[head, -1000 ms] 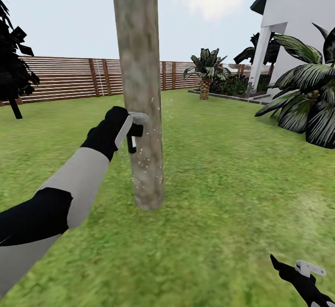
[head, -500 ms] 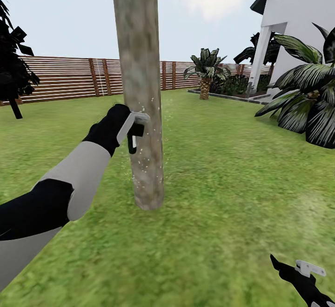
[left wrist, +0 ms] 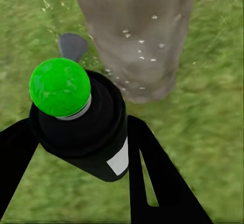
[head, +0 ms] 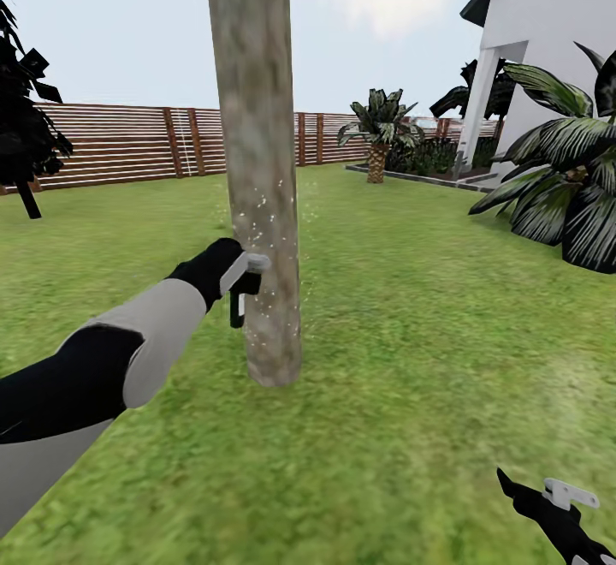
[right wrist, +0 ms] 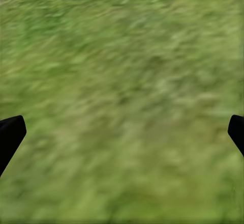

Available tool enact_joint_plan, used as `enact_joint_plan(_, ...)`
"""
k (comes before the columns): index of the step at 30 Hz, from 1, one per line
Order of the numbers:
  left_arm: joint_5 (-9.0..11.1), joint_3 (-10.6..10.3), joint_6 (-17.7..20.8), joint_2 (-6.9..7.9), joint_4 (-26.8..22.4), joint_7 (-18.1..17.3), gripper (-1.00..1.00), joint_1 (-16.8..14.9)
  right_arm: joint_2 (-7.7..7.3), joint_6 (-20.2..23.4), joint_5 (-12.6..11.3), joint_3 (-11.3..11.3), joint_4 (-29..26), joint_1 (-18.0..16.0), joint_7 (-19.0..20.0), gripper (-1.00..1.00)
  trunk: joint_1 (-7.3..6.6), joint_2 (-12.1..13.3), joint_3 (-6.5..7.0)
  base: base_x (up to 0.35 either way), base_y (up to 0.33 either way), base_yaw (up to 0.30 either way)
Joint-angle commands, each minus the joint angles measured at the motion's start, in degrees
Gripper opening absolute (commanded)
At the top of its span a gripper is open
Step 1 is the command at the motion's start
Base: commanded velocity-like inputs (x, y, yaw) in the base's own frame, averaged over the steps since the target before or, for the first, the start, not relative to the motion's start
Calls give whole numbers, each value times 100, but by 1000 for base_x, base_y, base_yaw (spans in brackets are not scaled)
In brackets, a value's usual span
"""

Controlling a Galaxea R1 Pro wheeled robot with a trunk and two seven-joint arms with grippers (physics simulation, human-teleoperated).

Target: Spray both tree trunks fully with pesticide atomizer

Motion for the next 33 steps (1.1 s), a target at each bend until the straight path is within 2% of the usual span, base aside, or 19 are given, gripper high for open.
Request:
enact_joint_plan(1,54,-37,-236,5,309,34,-100,-6,-1,-7,-17,-41,9,-4,51,100,-2,-3,-4,0,0,0)
enact_joint_plan(4,54,-37,-704,10,714,33,-100,40,-1,-7,-18,-41,7,-4,51,100,-2,-3,-4,0,0,0)
enact_joint_plan(8,54,-37,-1092,12,842,33,-100,505,-1,-5,-15,-38,8,-4,52,100,-2,-3,-4,0,0,0)
enact_joint_plan(10,47,-44,-1260,5,848,33,-100,885,-1,-4,-10,-33,8,-4,58,100,-2,-3,-4,0,0,0)
enact_joint_plan(14,54,-46,-1399,3,849,17,-100,1375,-1,-5,-15,-38,8,-4,65,100,-2,-3,-4,0,0,0)
enact_joint_plan(16,78,-38,-1865,10,849,0,-100,1680,-1,-5,-17,-40,9,-4,56,100,-2,-3,-4,0,0,110)
enact_joint_plan(18,80,-37,-2129,11,849,-1,-100,1836,-1,-4,-17,-41,9,-4,53,100,-2,-3,-4,0,0,227)
enact_joint_plan(23,89,-37,-2594,-3,842,4,-100,2087,-1,-3,-15,-41,9,-4,56,100,-2,-3,-4,0,-177,270)
enact_joint_plan(28,96,-43,-2668,-21,849,4,-100,2194,-1,-3,-17,-41,4,-4,58,100,-2,-3,-4,-9,-300,172)
enact_joint_plan(33,98,-45,-2665,-23,849,9,-100,2226,-1,-3,4,-33,0,-4,53,100,-2,-3,-4,-240,-195,8)
